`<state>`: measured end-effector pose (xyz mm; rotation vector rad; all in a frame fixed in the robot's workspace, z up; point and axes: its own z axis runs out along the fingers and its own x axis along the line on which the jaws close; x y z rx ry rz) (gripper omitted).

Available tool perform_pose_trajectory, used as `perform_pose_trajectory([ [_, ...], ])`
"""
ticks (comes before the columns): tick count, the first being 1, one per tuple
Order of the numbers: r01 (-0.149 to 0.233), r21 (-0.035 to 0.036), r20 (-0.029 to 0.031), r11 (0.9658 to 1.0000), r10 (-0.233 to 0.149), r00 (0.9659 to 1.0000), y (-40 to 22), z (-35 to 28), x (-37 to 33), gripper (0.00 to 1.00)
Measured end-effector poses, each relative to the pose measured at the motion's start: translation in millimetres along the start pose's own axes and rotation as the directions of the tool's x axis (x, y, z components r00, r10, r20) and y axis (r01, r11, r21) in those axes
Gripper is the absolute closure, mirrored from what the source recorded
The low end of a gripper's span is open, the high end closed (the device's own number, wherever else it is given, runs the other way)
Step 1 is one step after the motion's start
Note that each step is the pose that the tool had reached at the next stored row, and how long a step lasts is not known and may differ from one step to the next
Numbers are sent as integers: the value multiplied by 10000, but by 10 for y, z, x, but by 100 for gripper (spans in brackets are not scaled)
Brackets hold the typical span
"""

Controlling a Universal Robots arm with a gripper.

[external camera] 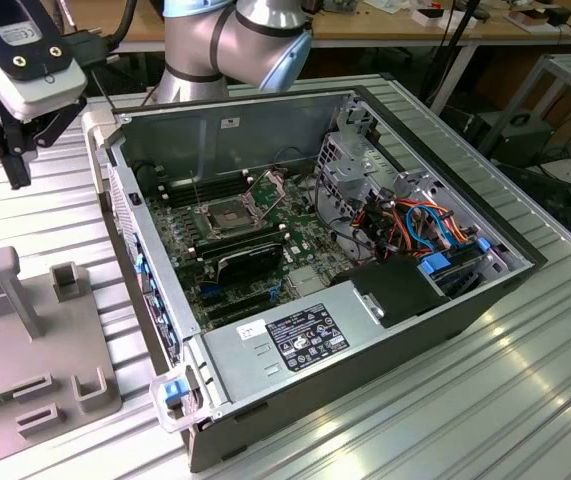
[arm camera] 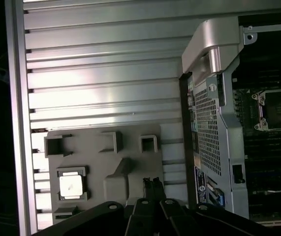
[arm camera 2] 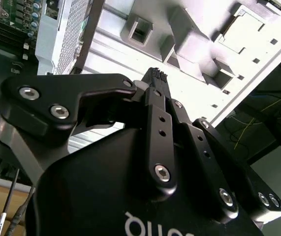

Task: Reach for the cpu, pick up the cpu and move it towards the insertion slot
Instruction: 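Reach for the cpu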

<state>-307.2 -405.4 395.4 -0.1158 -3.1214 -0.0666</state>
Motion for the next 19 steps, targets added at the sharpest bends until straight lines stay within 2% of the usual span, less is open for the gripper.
perform_pose_trajectory([
  [4, 3, 0, 1, 10000, -3, 10000, -11, 3, 89, 89],
  [6, 8, 0, 1, 10000, -8, 10000, -19, 5, 161, 89],
  [13, 19, 1, 0, 10000, -19, 10000, -31, 8, 296, 89],
  [17, 28, 1, 2, 10000, -28, 10000, -42, 10, 406, 89],
  [19, 35, 1, 4, 10000, -35, 10000, -53, 12, 486, 89],
])
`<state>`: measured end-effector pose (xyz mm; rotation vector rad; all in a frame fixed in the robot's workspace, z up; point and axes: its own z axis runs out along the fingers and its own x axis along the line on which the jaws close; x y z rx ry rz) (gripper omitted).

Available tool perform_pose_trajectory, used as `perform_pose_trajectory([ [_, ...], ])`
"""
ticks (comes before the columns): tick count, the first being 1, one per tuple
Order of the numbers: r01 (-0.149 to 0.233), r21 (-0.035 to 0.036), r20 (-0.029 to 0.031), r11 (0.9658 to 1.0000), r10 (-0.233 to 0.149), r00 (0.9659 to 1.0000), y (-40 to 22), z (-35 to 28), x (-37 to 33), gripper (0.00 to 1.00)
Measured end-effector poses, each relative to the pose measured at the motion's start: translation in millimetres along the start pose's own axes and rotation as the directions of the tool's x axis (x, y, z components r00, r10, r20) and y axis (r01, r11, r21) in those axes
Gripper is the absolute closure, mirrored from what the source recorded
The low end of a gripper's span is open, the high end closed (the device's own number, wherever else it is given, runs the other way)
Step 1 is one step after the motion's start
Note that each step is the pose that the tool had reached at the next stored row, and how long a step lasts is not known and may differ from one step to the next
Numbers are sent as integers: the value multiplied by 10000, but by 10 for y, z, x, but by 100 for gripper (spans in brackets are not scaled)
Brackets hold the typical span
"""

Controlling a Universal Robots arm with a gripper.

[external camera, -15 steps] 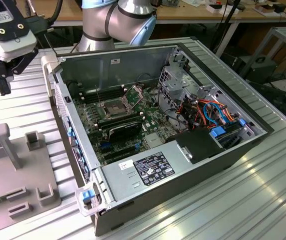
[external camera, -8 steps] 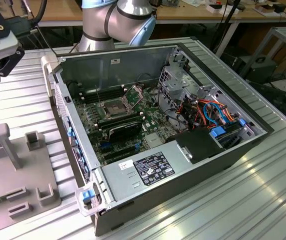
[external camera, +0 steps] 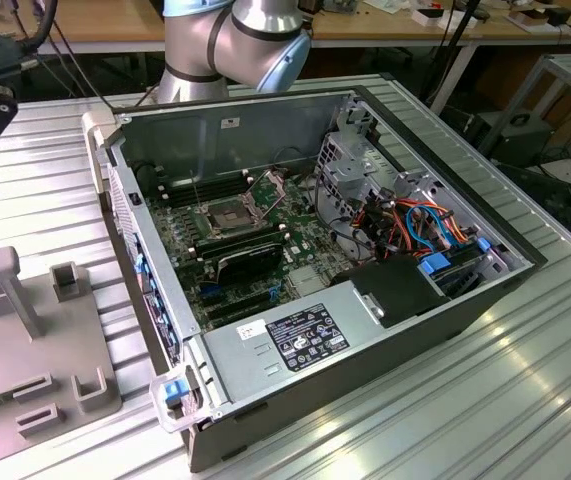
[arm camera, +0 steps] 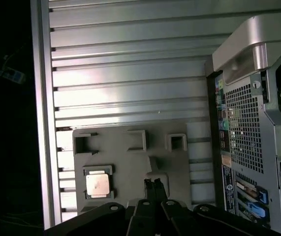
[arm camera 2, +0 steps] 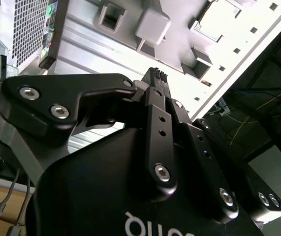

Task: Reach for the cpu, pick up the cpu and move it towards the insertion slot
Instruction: 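Reach for the cpu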

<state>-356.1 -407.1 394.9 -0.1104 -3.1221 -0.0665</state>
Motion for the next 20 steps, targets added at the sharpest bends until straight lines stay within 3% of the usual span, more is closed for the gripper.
perform_pose_trajectory([
  [4, 8, -2, 36, 10000, -8, 10000, -55, 5, 104, 89],
  [11, 83, 0, 33, 10000, -83, 10000, -164, 13, 146, 89],
  [17, 154, 4, 30, 9999, -154, 9999, -203, 47, 353, 89],
  [20, 157, 4, 30, 9999, -157, 9999, -218, 65, 537, 89],
])
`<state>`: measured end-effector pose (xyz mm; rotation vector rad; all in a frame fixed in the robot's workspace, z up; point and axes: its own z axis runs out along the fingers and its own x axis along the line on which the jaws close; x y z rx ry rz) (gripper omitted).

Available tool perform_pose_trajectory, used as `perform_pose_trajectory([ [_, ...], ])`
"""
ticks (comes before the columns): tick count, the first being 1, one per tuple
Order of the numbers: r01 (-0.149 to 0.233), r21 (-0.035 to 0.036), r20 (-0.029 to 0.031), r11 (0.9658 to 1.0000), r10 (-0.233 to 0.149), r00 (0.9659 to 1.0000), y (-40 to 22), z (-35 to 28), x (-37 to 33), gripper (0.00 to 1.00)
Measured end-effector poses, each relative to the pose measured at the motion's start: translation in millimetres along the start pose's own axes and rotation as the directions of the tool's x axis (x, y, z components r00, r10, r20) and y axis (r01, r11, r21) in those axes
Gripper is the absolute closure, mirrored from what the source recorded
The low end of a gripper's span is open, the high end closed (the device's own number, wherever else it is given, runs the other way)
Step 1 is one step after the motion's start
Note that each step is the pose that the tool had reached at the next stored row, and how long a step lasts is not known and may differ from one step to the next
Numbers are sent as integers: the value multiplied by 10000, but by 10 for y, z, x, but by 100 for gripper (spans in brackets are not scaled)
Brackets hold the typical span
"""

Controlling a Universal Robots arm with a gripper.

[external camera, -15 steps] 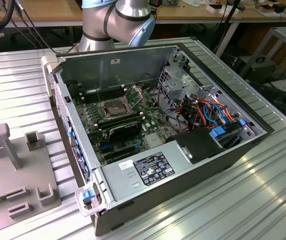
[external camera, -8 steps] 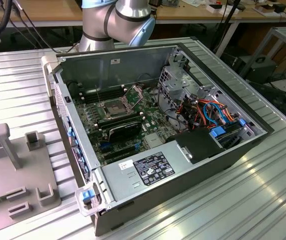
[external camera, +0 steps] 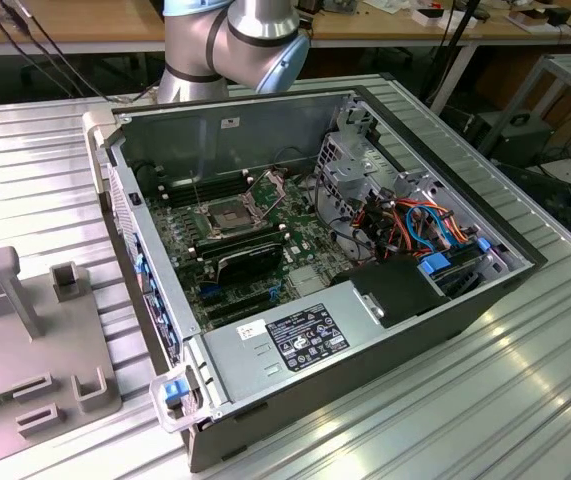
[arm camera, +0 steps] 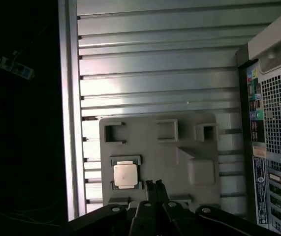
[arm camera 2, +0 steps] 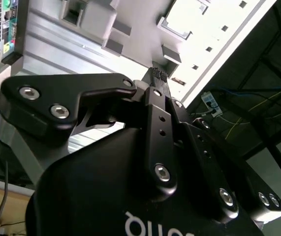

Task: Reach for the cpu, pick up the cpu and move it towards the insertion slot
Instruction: 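Reach for the cpu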

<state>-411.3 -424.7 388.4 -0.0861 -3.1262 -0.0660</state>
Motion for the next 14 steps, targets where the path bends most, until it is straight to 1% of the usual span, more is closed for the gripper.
perform_pose_trajectory([
  [1, 2, 0, 0, 10000, -2, 10000, -4, 5, 44, 89],
  [2, 6, -1, 0, 10000, -6, 10000, -20, 17, 113, 89],
  [3, 10, 0, 0, 10000, -10, 10000, -35, 26, 153, 89],
  [9, 41, 0, -1, 10000, -41, 10000, -101, 66, 314, 89],
  [13, 69, 1, -4, 10000, -69, 10000, -134, 88, 401, 89],
  [14, 76, 1, -4, 10000, -76, 10000, -135, 88, 407, 89],
])
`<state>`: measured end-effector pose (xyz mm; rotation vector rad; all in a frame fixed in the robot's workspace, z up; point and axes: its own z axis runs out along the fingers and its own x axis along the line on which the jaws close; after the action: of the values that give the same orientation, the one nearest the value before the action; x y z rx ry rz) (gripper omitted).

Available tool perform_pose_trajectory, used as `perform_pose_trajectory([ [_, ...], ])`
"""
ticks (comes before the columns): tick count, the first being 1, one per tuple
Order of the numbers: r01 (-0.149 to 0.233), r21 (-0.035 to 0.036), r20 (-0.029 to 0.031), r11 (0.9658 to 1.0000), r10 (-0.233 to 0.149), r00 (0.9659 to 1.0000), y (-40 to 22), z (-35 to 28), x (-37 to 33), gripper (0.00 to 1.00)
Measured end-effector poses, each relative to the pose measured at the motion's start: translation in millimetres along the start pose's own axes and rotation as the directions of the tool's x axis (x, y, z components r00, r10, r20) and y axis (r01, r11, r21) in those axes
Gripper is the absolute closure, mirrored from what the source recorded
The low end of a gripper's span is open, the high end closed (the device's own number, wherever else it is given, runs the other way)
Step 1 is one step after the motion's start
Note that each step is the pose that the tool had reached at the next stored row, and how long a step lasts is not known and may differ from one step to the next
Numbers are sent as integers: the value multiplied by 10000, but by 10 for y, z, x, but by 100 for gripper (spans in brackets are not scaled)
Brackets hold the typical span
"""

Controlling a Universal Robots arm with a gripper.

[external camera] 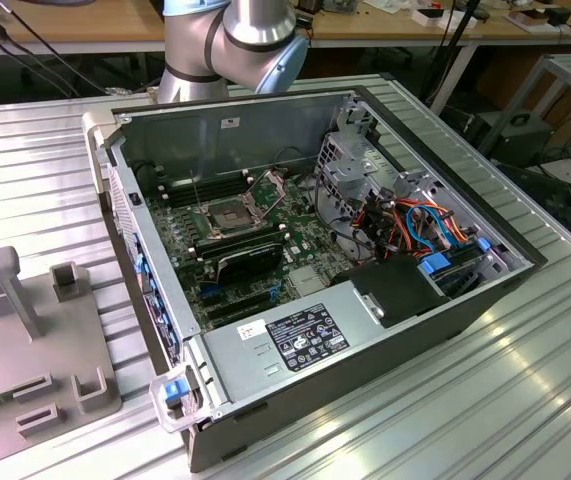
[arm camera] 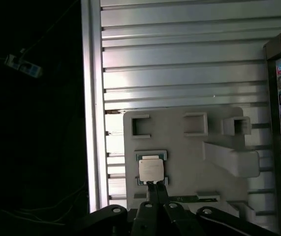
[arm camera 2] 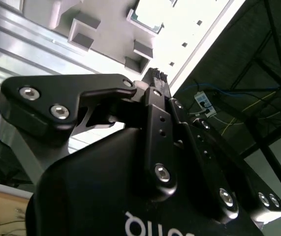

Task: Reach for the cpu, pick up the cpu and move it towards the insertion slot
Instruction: 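Reach for the cpu, then pick up the cpu and move it towards the insertion slot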

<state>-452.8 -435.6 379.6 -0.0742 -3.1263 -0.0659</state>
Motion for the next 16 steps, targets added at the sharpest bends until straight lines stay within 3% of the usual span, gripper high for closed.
perform_pose_trajectory([
  [13, 3, -1, 4, 10000, -3, 10000, 0, 0, 0, 89],
  [15, 3, 0, 4, 10000, -3, 10000, 0, 0, 0, 89],
  [16, 3, -1, 4, 10000, -3, 10000, 0, 0, 1, 83],
])
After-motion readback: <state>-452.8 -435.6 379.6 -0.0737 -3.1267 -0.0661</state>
